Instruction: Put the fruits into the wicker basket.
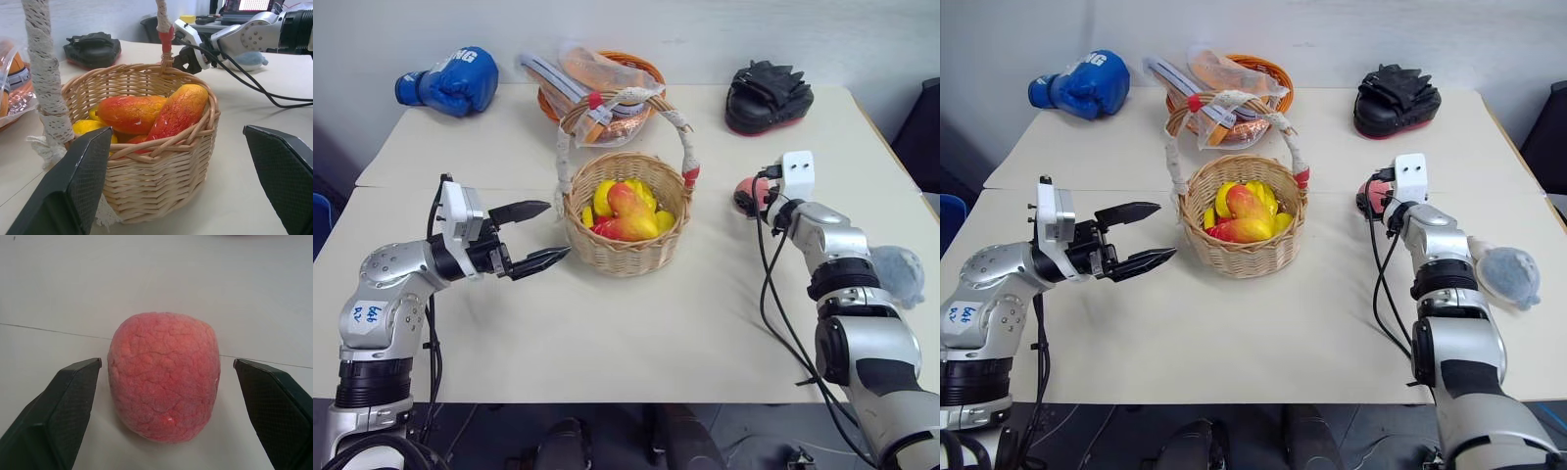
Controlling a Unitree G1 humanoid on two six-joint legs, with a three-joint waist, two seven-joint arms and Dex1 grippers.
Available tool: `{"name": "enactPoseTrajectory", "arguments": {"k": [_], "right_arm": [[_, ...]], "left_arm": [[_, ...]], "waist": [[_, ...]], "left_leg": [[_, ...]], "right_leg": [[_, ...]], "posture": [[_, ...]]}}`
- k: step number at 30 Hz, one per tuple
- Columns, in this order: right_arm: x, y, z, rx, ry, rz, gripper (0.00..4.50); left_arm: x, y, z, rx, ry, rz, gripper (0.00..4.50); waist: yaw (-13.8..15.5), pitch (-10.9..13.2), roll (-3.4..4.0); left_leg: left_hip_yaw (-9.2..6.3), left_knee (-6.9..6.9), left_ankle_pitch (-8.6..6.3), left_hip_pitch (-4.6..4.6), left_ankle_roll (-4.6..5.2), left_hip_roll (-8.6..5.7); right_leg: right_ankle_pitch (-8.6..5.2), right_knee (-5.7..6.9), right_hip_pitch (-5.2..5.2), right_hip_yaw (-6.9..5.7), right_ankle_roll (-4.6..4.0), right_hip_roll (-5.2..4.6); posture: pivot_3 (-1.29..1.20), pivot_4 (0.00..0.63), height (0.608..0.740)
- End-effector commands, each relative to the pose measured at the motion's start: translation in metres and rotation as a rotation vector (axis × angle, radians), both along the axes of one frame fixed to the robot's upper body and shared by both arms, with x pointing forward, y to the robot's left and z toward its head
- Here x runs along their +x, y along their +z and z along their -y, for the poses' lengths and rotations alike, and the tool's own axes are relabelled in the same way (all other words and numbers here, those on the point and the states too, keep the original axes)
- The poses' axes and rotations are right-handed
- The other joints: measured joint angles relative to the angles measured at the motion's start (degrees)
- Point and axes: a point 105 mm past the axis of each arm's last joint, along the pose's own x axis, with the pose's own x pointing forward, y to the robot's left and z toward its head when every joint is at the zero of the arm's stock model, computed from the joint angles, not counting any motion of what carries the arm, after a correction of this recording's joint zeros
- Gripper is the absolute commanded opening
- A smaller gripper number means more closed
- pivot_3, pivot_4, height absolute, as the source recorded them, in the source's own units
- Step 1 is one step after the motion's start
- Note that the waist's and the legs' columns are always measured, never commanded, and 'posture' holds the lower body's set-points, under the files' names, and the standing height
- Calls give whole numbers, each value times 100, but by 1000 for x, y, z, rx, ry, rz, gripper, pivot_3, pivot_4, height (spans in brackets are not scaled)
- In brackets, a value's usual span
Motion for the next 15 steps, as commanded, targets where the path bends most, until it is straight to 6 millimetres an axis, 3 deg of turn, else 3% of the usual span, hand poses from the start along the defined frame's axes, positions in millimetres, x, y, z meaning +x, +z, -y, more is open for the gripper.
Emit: {"name": "enactPoseTrajectory", "arguments": {"k": [1, 7, 12, 15], "right_arm": [[4, 18, -4, 1, 15, 82, 4088], [4, 14, -7, -4, 27, 101, 2387], [-8, 27, -13, 21, 146, 200, 2308], [-35, 52, -28, 7, 341, 319, 2308]], "left_arm": [[0, 11, 3, 0, -2, 58, 4500], [2, 12, 7, -4, -13, 66, 4500], [5, 18, 7, 5, -23, 78, 4500], [4, 21, 2, 8, -22, 81, 4500]], "waist": [[-18, 0, 0], [-22, 0, 0], [-9, 0, 0], [2, 1, 1]], "left_leg": [[0, 0, 0, 0, 0, 0], [5, -1, 0, 2, -1, 2], [6, 0, 0, 3, -1, 2], [5, -4, 0, 2, -1, 2]], "right_leg": [[0, 1, 0, 1, 0, 1], [0, 2, -2, 6, 0, 2], [0, 4, -2, 7, 1, 2], [1, 1, -3, 6, 2, 2]], "posture": [[0, 150, 740], [0, 150, 740], [0, 150, 740], [0, 150, 740]]}}
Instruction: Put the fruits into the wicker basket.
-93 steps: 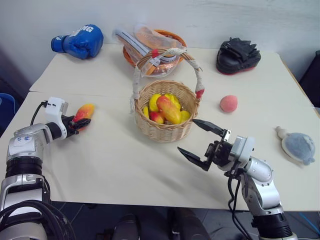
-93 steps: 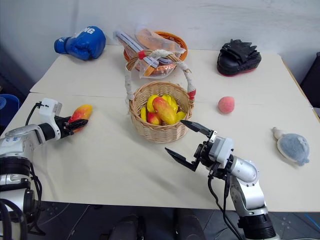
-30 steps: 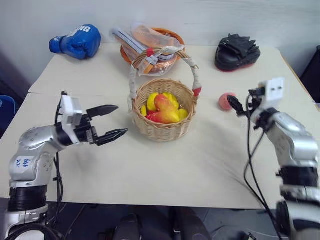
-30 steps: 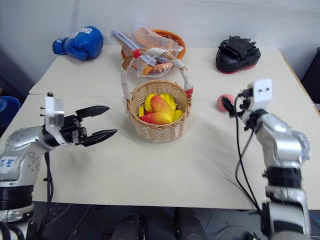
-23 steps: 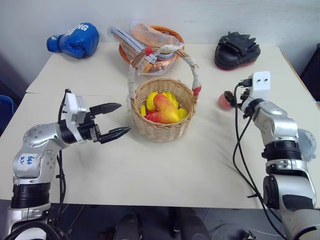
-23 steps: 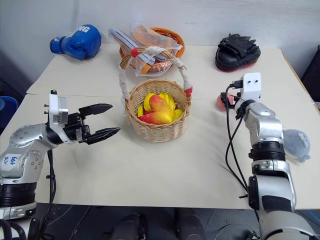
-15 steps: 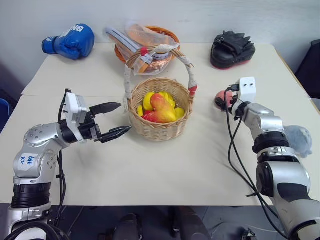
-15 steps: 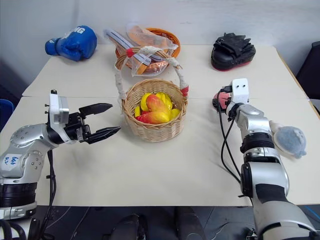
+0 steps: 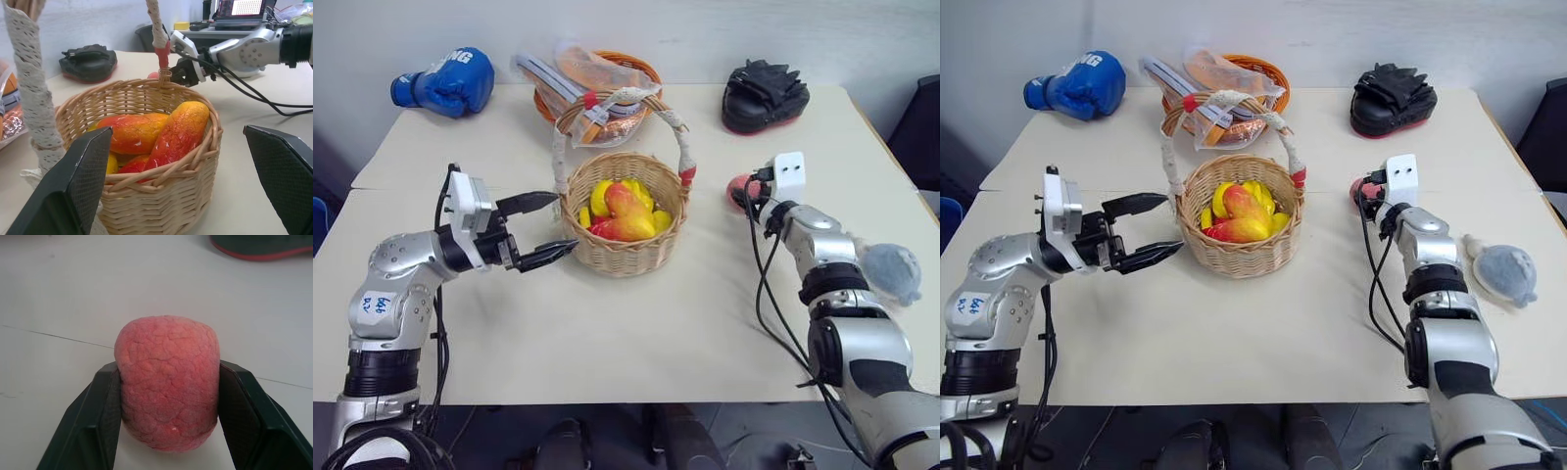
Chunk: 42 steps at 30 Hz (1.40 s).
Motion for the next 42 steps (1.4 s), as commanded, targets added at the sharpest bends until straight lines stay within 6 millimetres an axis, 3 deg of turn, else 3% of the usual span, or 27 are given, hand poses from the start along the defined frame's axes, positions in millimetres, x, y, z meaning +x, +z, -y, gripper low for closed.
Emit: {"name": "enactPoseTrajectory", "arguments": {"k": [1, 6, 9, 11, 15, 19, 20, 23, 26, 30, 33, 36, 38, 40, 42], "right_arm": [[-33, 55, -19, -10, 240, 206, 2308], [-123, 73, -85, -18, 757, 134, 2308], [-151, 77, -118, -15, 915, 85, 2308], [-156, 82, -140, 4, 954, 83, 2308], [-148, 89, -182, 14, 935, 114, 2308], [-112, 94, -192, -24, 718, 198, 2308], [-104, 97, -192, -17, 674, 219, 2308], [-99, 99, -193, -30, 661, 245, 3274], [-121, 104, -180, 22, 782, 238, 4447], [-145, 102, -152, 97, 859, 189, 4447], [-169, 86, -112, 61, 885, 163, 4447], [-164, 72, -64, -40, 755, 209, 4447], [-156, 69, -48, -94, 705, 226, 4447], [-134, 77, -36, -99, 640, 281, 4447], [-117, 82, -39, -103, 661, 309, 4447]], "left_arm": [[-4, 10, -9, 11, 8, 40, 4500], [-18, 2, -26, 32, 16, -8, 4500], [-26, -5, -33, 45, 19, -44, 4500], [-30, -12, -35, 47, 31, -65, 4500], [-31, -20, -38, 30, 69, -81, 4500], [-31, -26, -36, 18, 80, -87, 4500], [-31, -27, -35, 16, 80, -87, 4500], [-30, -27, -33, 10, 81, -85, 4500], [-29, -27, -33, 9, 83, -74, 4500], [-26, -22, -33, 1, 97, -49, 4500], [-28, -15, -34, -1, 94, -31, 4500], [-29, -10, -34, -5, 93, -18, 4500], [-29, -8, -34, -8, 90, -17, 4500], [-30, -8, -31, -7, 74, -22, 4500], [-30, -7, -29, -6, 60, -28, 4500]], "waist": [[11, 1, 1], [-12, 4, 8], [-26, 4, 5], [-8, 3, 4], [8, 3, 3], [32, -3, -7], [34, -4, -9], [37, -4, -10], [32, -4, -10], [77, -4, -10], [163, -4, -12], [189, -2, -15], [138, 0, -15], [63, 1, -18], [-5, 3, -15]], "left_leg": [[0, -2, 0, -2, 0, 0], [2, -3, -1, 3, -2, 9], [9, 0, -3, 18, -15, 30], [6, 1, 1, 18, -21, 32], [4, 3, 2, 11, -19, 30], [3, 3, 0, -3, -14, 29], [3, 4, -2, -5, -11, 28], [9, 8, -9, -10, 2, 20], [14, 2, -12, -11, 5, 21], [11, -5, -14, -11, 4, 24], [11, -3, -20, -9, 14, 23], [12, 0, -36, -3, 42, 20], [21, 3, -35, 0, 45, 12], [45, 3, -34, 16, 47, 14], [49, 3, -26, 18, 49, 17]], "right_leg": [[0, -1, -2, 0, 1, 0], [1, 2, -3, 0, 2, 3], [5, 8, 1, 2, -7, 19], [10, 8, 1, 1, -16, 22], [14, 4, -2, 0, -22, 21], [14, -8, -9, -6, -21, 16], [14, -11, -9, -8, -21, 13], [14, -16, -9, -7, -20, 5], [15, -20, -13, -5, -19, 5], [14, -24, -12, -9, -18, 7], [14, -32, -5, -10, -18, 7], [16, -39, 5, -8, -13, 7], [25, -37, 4, 2, 2, 7], [39, -34, 5, 23, 7, 14], [53, -34, 3, 24, 6, 19]], "posture": [[0, 150, 740], [0, 150, 740], [0, 150, 740], [0, 150, 740], [0, 150, 740], [0, 150, 740], [0, 150, 740], [0, 150, 740], [0, 150, 740], [0, 150, 740], [0, 150, 740], [0, 150, 740], [0, 150, 740], [0, 150, 740], [0, 150, 740]]}}
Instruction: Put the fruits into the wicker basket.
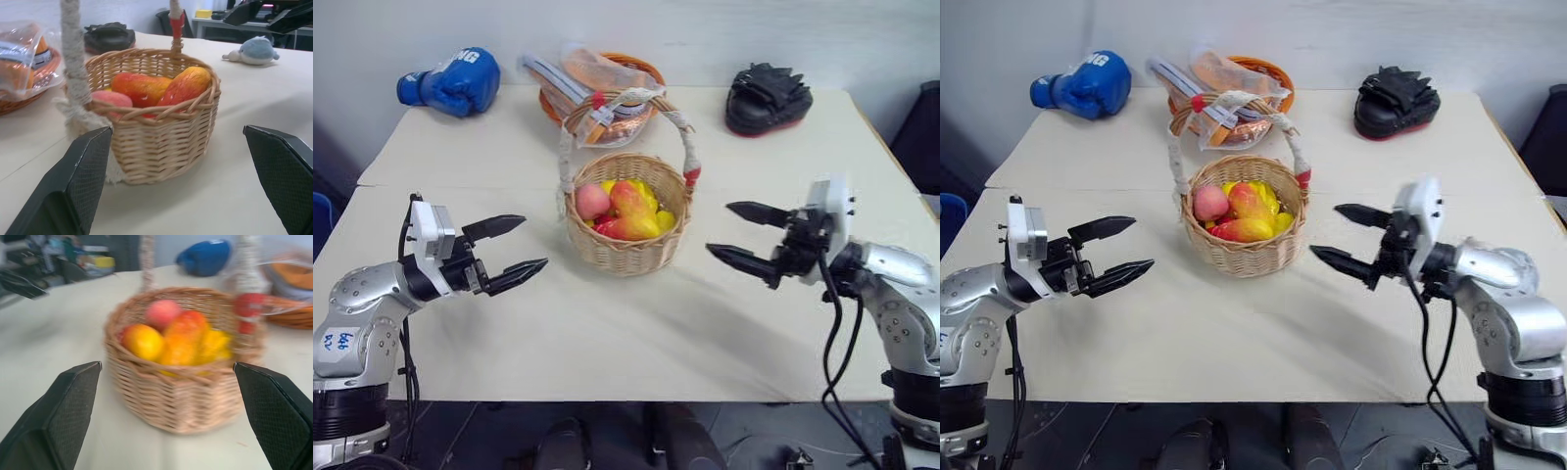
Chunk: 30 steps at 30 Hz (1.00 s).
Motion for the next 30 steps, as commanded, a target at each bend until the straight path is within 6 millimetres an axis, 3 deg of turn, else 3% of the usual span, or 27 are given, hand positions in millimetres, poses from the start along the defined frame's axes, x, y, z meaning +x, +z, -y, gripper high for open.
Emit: {"name": "enactPoseTrajectory", "arguments": {"k": [1, 5, 8, 11, 15, 21, 23, 26, 29, 30], "right_arm": [[19, 14, -7, -9, 46, 92, 4447], [40, 9, -26, -14, 132, 59, 4447], [54, 3, -55, -13, 218, 31, 4447], [62, 6, -77, -2, 274, 46, 3536], [67, 8, -89, -5, 299, 55, 2175], [60, 12, -85, 10, 333, 61, 205], [55, 14, -79, 9, 329, 70, 181], [29, 21, -58, 7, 302, 99, 181], [6, 44, -43, 103, 207, 158, 181], [0, 53, -30, 149, 115, 191, 181]], "left_arm": [[-5, 13, 5, 3, -36, 41, 4500], [-6, 13, 8, -6, -75, 4, 4500], [-13, 11, 11, 0, -108, -31, 4500], [-16, 12, 10, 6, -108, -39, 4500], [-18, 12, 9, 11, -100, -42, 4500], [-18, 11, 11, 11, -100, -44, 4500], [-17, 10, 13, 12, -108, -46, 4500], [-12, 9, 20, 12, -136, -42, 4500], [-8, 10, 23, 10, -153, -38, 4500], [-7, 10, 24, 8, -158, -37, 4500]], "waist": [[-37, 0, 1], [-28, 0, 0], [-38, 1, 2], [-51, 2, 4], [-29, 2, 4], [-20, 2, 4], [-20, 2, 4], [50, 2, 4], [126, 3, 5], [125, 3, 5]], "left_leg": [[0, 0, 3, 3, -4, 1], [-2, 0, 29, -3, -55, 20], [-4, -8, 28, -11, -67, 37], [5, -3, 28, -15, -67, 44], [4, 2, 28, -15, -67, 44], [1, 2, 26, -17, -65, 39], [1, 1, 26, -17, -65, 40], [-6, -1, 27, -23, -65, 39], [-6, -2, 23, -27, -61, 33], [-6, 1, 23, -27, -60, 32]], "right_leg": [[1, 1, 0, 1, -1, 3], [-1, -2, -6, 10, -10, 45], [-6, -2, -19, 12, -20, 51], [-6, 2, -29, 19, -20, 50], [-6, 7, -28, 16, -20, 45], [-6, 6, -26, 11, -21, 36], [-6, 8, -27, 10, -21, 37], [-7, 6, -27, 4, -21, 34], [-7, 0, -28, 0, -20, 23], [-7, 0, -28, 0, -20, 22]], "posture": [[0, 150, 740], [0, 150, 740], [0, 150, 740], [0, 150, 740], [0, 150, 740], [0, 150, 740], [0, 150, 740], [0, 150, 740], [0, 150, 740], [0, 150, 740]]}}
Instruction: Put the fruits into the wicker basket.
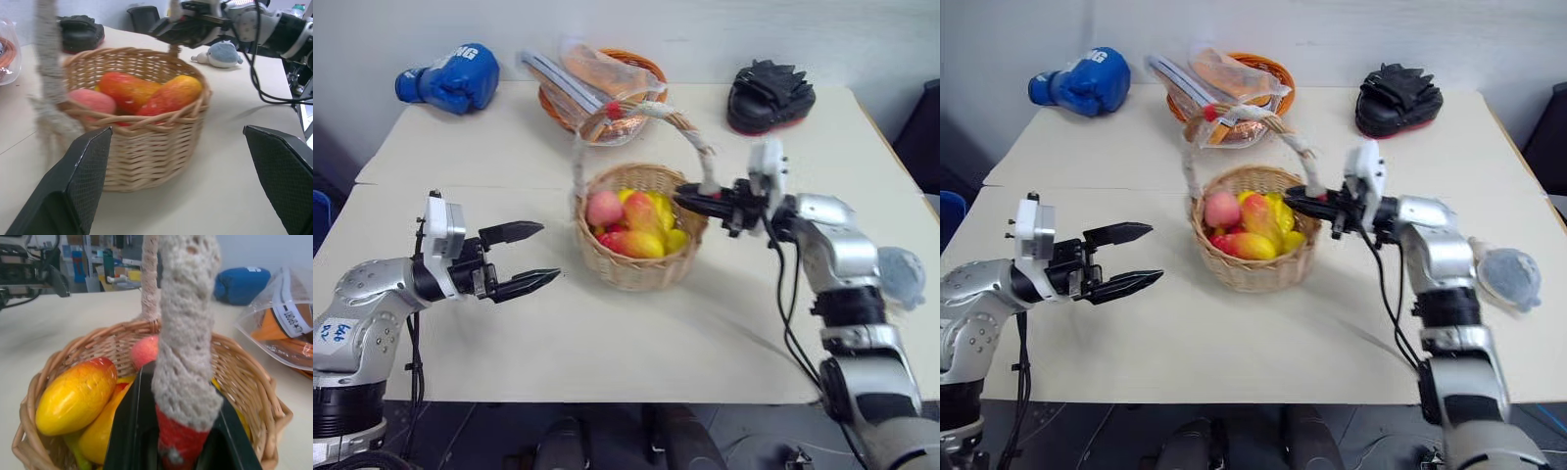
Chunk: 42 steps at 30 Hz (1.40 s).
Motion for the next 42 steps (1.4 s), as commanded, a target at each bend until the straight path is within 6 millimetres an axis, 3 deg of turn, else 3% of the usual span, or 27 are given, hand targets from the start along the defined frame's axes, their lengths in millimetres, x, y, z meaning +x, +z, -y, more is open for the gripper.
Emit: {"name": "enactPoseTrajectory", "arguments": {"k": [1, 7, 11, 17, 23, 26, 31, 34, 38, 40, 42], "right_arm": [[-31, 59, 32, 170, -199, 186, 181], [-46, 49, 127, 165, -810, 260, 181], [-43, 23, 166, 232, -1017, 237, 181], [-31, -10, 180, 297, -1016, 164, 181], [-24, -8, 174, 269, -933, 149, 181], [-21, -9, 184, 251, -973, 156, 181], [-28, -5, 187, 154, -931, 162, 1837], [-56, 1, 198, 54, -870, 176, 2888], [-86, -4, 210, -118, -798, 170, 4249], [-99, -17, 201, -231, -692, 147, 4249], [-111, -45, 181, -350, -534, 71, 4249]], "left_arm": [[3, 5, 4, -3, -26, 36, 4500], [11, -2, 7, -15, -40, 11, 4500], [20, -3, 17, -23, -83, 8, 4500], [24, -3, 22, -16, -115, 16, 4500], [23, -4, 18, -4, -109, 10, 4500], [21, -5, 17, 0, -105, 7, 4500], [19, -7, 12, 28, -98, 8, 4500], [12, -15, -11, 115, -43, -8, 4500], [0, -35, -43, 244, 44, -50, 4500], [-11, -44, -57, 262, 102, -82, 4500], [-22, -56, -64, 267, 148, -106, 4500]], "waist": [[7, 0, 0], [32, -3, -5], [13, -3, -4], [-89, 0, 1], [-134, 0, 2], [-134, 1, 2], [-123, 0, 2], [-103, 0, 3], [-86, 1, 2], [-117, 0, 0], [-142, 0, -1]], "left_leg": [[1, 3, 0, 2, 0, 0], [-1, 2, 1, 13, -1, -8], [4, 2, 3, 13, 2, -21], [21, -11, 9, 30, -18, -10], [22, -5, 10, 28, -20, -8], [21, -5, 10, 29, -20, -8], [21, -4, 10, 27, -20, -8], [21, -9, 10, 27, -20, -7], [20, -21, 6, 28, -19, -5], [22, -12, 2, 41, -11, -5], [27, -23, -6, 69, 4, 0]], "right_leg": [[0, 2, 1, 1, 0, 0], [0, -2, 15, 0, 0, 2], [0, -1, 14, 4, 0, 5], [2, 4, 9, 44, 0, 53], [1, 10, 7, 48, -1, 49], [1, 11, 7, 49, -1, 49], [1, 10, 6, 49, -1, 47], [1, 9, 5, 49, 0, 46], [-1, -10, 6, 48, 0, 48], [2, -11, 25, 50, 3, 43], [2, -12, 45, 55, 4, 39]], "posture": [[0, 150, 740], [0, 150, 740], [0, 150, 740], [0, 150, 740], [0, 150, 740], [0, 150, 740], [0, 150, 740], [0, 150, 740], [0, 150, 740], [0, 150, 740], [0, 150, 740]]}}
